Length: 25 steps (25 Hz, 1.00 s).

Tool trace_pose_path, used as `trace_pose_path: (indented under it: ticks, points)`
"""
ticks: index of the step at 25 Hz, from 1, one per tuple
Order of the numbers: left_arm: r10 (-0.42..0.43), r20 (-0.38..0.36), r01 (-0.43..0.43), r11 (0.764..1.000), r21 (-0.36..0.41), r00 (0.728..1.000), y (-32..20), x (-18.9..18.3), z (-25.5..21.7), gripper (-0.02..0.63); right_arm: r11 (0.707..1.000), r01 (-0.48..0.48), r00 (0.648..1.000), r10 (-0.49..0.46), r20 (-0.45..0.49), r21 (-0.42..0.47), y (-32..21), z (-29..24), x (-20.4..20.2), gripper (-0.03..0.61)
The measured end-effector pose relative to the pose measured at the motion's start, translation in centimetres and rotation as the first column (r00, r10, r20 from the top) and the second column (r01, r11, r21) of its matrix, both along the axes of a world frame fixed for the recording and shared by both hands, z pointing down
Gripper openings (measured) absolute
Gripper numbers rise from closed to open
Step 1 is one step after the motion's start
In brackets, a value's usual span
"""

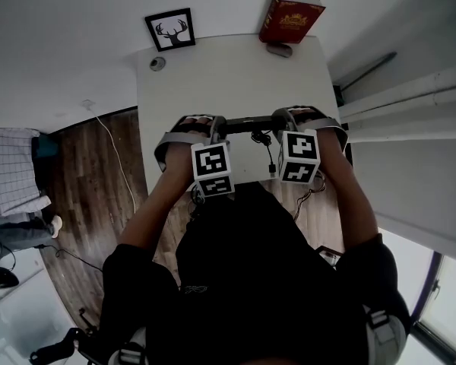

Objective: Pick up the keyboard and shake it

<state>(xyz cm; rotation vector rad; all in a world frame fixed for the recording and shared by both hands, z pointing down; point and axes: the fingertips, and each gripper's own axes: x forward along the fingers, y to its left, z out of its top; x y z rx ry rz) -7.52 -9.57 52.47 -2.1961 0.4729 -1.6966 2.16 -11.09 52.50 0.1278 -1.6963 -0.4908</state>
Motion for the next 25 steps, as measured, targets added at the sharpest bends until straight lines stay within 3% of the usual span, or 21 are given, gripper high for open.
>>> trace_pose_path:
  ticks: [7,13,18,25]
  points:
    - [0.052,-0.023,-0.054,0.989,-0.138,0.998,2.6,-0.5,4.9,0.11,0.99,-0.051,0.999,0.052,0.0,-0.134,3.1,5.1,-0.6,0.104]
    - [0.061,-0.028,-0.066,0.959,-0.275,0.998,4.0,0.7,8.2,0.11,0.961,-0.026,0.999,0.031,0.014,-0.274,4.6,8.7,0.6,0.106]
    - [0.038,0.017,-0.03,0.944,-0.328,0.999,2.4,1.4,9.9,0.109,0.935,-0.006,0.999,0.017,0.028,-0.355,2.9,10.7,1.1,0.104]
    - [-0.029,0.063,0.054,0.899,-0.435,0.998,-0.3,2.0,11.5,0.109,0.891,0.068,0.997,-0.048,0.055,-0.449,-0.2,12.8,1.4,0.106]
